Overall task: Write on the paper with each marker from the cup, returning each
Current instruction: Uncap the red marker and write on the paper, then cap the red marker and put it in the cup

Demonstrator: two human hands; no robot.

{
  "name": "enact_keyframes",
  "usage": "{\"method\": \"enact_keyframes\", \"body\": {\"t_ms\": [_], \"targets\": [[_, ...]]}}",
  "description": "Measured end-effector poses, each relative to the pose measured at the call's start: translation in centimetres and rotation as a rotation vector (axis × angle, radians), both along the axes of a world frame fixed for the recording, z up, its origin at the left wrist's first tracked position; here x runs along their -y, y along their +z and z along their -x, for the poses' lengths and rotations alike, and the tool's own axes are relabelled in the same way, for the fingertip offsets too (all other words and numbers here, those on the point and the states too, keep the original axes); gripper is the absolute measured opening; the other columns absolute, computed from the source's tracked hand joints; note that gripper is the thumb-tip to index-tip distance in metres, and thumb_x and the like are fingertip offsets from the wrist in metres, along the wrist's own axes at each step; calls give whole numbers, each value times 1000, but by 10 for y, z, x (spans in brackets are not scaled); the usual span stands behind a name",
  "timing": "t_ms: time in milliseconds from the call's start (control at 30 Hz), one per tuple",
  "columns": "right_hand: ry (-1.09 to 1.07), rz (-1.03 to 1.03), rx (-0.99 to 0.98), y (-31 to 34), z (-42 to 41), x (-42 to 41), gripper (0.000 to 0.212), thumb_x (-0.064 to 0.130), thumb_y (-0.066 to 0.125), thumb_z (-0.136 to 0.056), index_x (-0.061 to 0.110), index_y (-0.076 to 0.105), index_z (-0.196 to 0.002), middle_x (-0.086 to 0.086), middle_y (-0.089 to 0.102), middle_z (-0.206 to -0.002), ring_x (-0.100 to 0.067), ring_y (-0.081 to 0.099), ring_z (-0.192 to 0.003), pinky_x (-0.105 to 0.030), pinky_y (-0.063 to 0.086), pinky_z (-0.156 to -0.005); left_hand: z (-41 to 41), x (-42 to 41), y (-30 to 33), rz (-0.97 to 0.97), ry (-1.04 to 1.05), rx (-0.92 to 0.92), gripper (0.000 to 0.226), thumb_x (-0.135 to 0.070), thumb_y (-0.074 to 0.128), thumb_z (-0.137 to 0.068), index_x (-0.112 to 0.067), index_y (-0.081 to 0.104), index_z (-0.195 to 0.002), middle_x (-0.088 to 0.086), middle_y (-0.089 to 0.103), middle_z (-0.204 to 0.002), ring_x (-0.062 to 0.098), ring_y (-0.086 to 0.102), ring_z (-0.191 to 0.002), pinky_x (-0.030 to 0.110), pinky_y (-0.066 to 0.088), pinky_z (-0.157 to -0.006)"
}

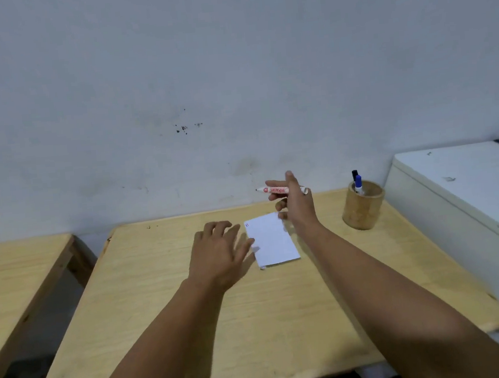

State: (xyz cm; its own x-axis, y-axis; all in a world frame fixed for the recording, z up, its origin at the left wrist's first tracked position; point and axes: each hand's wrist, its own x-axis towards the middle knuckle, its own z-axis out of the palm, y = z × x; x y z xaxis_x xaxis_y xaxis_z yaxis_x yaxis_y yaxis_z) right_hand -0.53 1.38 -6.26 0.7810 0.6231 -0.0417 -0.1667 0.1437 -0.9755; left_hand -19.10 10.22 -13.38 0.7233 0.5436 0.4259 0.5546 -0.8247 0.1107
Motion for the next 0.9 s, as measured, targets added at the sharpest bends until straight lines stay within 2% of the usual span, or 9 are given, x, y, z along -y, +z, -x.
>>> {"method": "enact_keyframes", "body": {"t_ms": [67, 133, 233, 333, 400, 500, 633, 767, 900], "targets": [[-27, 18, 40, 3, -3, 11, 28, 32, 57, -107, 17, 80, -100, -5, 67, -75, -14, 43, -48, -23, 35, -46, 8, -6, 4, -109, 91, 69, 54, -56, 45, -91, -23, 72, -123, 2, 66, -124, 32, 55, -113, 44, 43, -86], [-35, 31, 127, 1, -3, 25, 10, 24, 69, -101, 17, 75, -98, -9, 76, -83, -13, 52, -50, -20, 40, -46, 16, -14, 5, -85, 211, 57, 41, -46, 51, -90, -23, 74, -117, 3, 66, -118, 33, 56, -106, 45, 43, -83], [16, 57, 228, -8, -3, 44, 3, 15, 80, -95, 16, 78, -98, -16, 80, -95, -9, 60, -54, -21, 46, -47, 28, -23, 5, 66, 288, -37, 32, -37, 53, -93, -21, 76, -108, 4, 67, -112, 30, 60, -101, 43, 51, -80], [25, 110, 229, -17, -2, 58, 8, 7, 82, -92, 13, 79, -95, -13, 74, -89, -13, 60, -58, -21, 45, -47, 35, -23, 8, 275, 288, -37, 33, -23, 48, -96, -16, 78, -106, 5, 68, -110, 29, 61, -103, 37, 52, -79], [37, 135, 243, -20, 0, 65, 10, 2, 80, -91, 11, 76, -92, -7, 72, -86, -15, 59, -59, -21, 44, -46, 34, -21, 15, 400, 313, 105, 28, -17, 54, -95, -14, 77, -110, 7, 74, -110, 32, 67, -105, 37, 52, -84], [83, 135, 254, -20, 5, 72, 17, -2, 78, -90, 8, 78, -104, -2, 74, -87, 0, 60, -52, -15, 45, -48, 24, -18, 39, 691, 309, 438, 20, -20, 72, -90, -13, 77, -108, 6, 80, -95, 27, 74, -97, 40, 58, -89], [124, 111, 274, -12, 15, 77, 19, 12, 87, -87, 12, 84, -106, 13, 76, -81, 7, 63, -60, -13, 46, -56, 2, -5, 82, 1107, 150, 844, 18, -21, 79, -88, -6, 77, -96, 6, 77, -83, 15, 73, -78, 36, 60, -76], [116, 70, 295, 1, 20, 82, 16, 17, 89, -86, 15, 86, -102, 15, 77, -79, 4, 62, -63, -18, 46, -57, -15, 12, 107, 1232, 51, 914, 19, -26, 80, -89, -8, 78, -96, 4, 78, -88, 13, 68, -80, 29, 60, -75], [89, 31, 318, 15, 18, 89, 19, 10, 88, -87, 7, 85, -106, 14, 76, -76, 3, 58, -55, -16, 43, -52, -24, 22, 119, 1262, -4, 912, 16, -23, 80, -89, -8, 79, -94, 7, 78, -88, 16, 69, -83, 31, 61, -79]]}}
